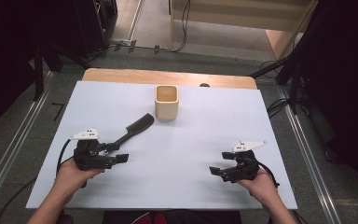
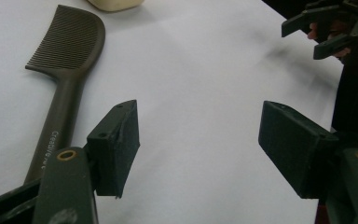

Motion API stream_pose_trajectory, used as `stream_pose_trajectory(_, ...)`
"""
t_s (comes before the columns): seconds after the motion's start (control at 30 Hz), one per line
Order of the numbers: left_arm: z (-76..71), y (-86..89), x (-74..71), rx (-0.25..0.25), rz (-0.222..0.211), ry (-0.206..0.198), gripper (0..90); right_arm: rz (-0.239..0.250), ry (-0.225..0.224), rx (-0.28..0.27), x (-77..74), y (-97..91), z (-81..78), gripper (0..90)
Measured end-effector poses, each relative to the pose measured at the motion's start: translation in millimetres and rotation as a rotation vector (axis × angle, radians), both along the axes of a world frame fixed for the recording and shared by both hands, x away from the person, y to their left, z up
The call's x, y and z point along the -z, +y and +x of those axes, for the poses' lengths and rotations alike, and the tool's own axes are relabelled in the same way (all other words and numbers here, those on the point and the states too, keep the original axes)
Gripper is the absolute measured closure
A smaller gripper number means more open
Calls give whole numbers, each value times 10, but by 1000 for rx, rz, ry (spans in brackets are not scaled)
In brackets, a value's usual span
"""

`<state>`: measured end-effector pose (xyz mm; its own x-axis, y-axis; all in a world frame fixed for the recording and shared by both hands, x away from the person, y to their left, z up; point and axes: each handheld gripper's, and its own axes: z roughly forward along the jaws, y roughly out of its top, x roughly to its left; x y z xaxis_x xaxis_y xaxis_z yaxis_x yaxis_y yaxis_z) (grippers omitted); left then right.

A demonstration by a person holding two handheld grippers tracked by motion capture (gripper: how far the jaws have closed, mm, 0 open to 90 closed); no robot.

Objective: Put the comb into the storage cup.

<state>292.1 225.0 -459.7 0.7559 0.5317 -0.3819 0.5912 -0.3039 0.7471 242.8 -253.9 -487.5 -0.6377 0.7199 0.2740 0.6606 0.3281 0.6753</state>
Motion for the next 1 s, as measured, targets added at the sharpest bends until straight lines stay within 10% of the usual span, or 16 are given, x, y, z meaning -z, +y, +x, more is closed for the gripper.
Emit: stream_pose_trajectory(1.0,316,202,-17,-64,60,14,235,-4,6,-3,9,9,8,124)
